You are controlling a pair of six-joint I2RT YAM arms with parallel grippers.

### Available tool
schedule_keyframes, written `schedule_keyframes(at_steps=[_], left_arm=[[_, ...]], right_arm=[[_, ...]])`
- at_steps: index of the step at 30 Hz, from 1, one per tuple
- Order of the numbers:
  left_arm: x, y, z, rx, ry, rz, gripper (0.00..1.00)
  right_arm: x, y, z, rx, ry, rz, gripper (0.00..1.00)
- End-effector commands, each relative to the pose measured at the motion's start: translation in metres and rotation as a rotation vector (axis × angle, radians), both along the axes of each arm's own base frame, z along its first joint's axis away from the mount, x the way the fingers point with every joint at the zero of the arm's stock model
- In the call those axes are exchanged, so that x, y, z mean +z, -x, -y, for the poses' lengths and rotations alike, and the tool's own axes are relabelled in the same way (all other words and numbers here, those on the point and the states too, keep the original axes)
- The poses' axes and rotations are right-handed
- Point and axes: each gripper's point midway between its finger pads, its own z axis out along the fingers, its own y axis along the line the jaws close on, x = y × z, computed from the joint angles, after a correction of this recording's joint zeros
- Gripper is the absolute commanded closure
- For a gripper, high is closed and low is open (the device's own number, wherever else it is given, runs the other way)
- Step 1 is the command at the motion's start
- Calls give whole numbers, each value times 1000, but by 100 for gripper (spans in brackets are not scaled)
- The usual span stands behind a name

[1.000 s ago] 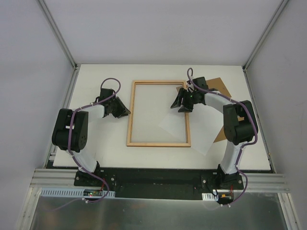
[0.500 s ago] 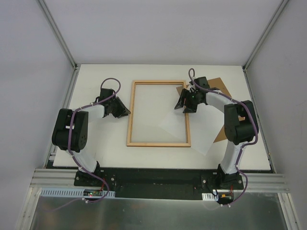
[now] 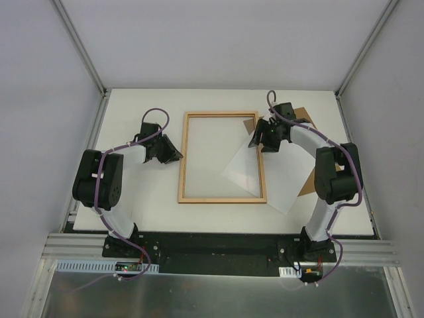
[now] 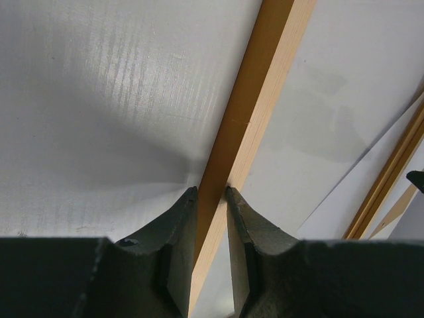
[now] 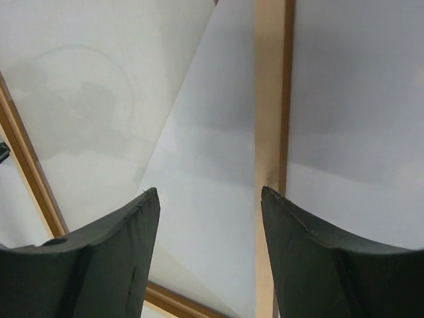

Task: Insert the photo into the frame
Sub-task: Place the glass panel at the frame body.

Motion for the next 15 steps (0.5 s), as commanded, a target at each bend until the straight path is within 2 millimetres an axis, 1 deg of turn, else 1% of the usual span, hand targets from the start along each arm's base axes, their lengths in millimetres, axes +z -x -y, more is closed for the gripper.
schedule_keyframes(at_steps=[1,5,9,13,15], left_arm=[[-31,31,-15,-12,-95,-128,77],[-30,31,-15,-10,-95,-125,77],[-29,31,-14,-11,-94,-124,77],[-29,32,-14,-11,-92,-124,77],[-28,31,-15,-10,-95,-122,77]], right_arm=[[29,-8,26,-44,89,96,35],[29,-7,38,-63,154,106,35],[23,-7,39,-66,162,92,36],[19,-7,36,-59,156,81,45],[14,-6,34,-50,169,73,51]])
